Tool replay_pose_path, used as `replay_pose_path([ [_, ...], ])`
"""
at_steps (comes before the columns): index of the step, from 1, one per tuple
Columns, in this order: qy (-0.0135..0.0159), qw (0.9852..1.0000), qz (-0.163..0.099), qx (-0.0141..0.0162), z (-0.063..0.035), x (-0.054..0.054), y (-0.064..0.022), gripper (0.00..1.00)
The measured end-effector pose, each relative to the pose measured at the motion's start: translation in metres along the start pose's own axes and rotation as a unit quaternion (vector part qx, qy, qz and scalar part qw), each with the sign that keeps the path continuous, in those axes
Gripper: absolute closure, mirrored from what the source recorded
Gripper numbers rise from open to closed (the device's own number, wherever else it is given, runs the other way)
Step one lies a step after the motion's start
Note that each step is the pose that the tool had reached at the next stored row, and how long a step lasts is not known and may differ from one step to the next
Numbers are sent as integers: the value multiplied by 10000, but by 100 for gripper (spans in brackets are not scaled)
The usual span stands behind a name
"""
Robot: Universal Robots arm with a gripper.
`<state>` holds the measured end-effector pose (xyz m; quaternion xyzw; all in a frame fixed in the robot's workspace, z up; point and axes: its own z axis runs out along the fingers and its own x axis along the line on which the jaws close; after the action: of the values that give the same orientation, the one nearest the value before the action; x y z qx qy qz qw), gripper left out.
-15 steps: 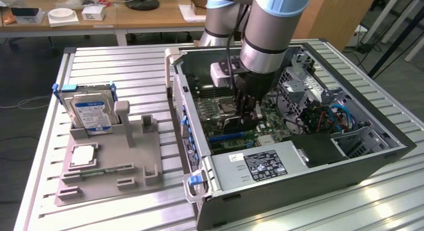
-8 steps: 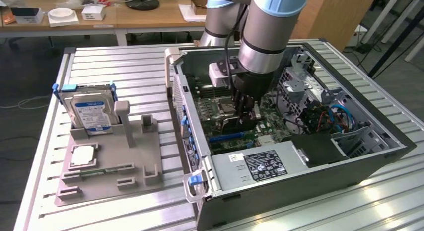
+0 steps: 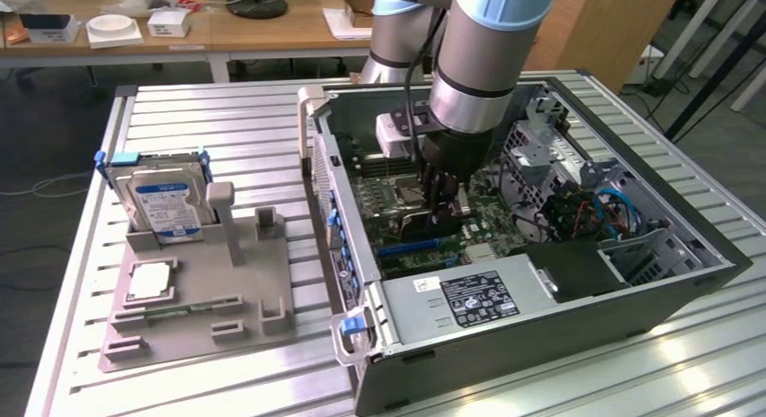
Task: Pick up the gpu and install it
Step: 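Insert the gpu into the slot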
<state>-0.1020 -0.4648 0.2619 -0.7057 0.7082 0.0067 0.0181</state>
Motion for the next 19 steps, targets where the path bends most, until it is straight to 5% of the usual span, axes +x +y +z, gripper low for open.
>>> replay_pose_path([
  [19,-2,10000,-6,6,82,2,1,74],
])
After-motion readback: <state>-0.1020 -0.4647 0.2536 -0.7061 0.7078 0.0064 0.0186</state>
